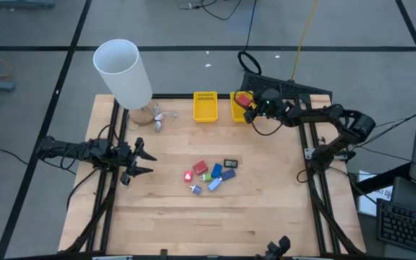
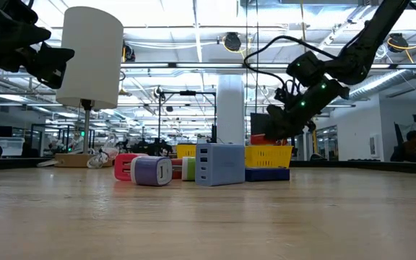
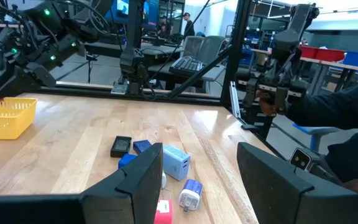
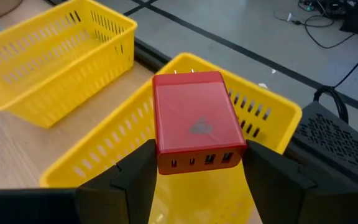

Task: Pick & Place Office items
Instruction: Put the top red charger adapter into the right yellow bin

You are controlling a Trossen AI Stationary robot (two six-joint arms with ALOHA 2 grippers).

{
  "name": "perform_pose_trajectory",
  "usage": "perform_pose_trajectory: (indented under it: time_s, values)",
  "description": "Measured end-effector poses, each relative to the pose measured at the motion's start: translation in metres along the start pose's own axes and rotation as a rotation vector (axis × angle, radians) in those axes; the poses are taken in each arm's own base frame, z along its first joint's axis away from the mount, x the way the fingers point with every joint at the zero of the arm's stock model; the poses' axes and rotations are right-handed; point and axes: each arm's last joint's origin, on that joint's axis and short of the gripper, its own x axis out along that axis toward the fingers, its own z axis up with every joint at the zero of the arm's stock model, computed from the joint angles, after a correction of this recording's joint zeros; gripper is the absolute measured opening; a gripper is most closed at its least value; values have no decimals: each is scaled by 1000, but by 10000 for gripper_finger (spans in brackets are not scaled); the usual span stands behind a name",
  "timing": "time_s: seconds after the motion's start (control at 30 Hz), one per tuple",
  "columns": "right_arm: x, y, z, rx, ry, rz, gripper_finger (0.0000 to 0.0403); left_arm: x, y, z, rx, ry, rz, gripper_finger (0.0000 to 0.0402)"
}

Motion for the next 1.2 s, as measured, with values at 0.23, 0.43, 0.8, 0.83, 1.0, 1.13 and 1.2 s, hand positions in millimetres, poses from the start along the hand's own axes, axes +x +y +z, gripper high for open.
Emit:
perform_pose_trajectory:
  time_s: [0.23, 0.43, 0.8, 0.83, 1.0, 1.13, 1.2]
  values:
    - [-3, -1, -13, 32, -28, 2, 204, 0, 0, 0, 0, 0, 0, 209]
    - [-7, -2, -26, 45, -71, 7, 204, 0, 0, 0, 0, 0, 0, 209]
    - [-12, 9, -38, -18, -92, 48, 204, 0, 0, 0, 0, 0, 0, 209]
    - [-12, 10, -38, -20, -91, 52, 204, 0, 0, 0, 0, 0, 0, 209]
    - [-12, 10, -39, -22, -83, 54, 204, 0, 0, 0, 0, 0, 0, 209]
    - [-12, 10, -40, -17, -70, 53, 204, 0, 0, 0, 0, 0, 0, 209]
    - [-12, 10, -41, -16, -68, 52, 204, 0, 0, 0, 0, 0, 0, 209]
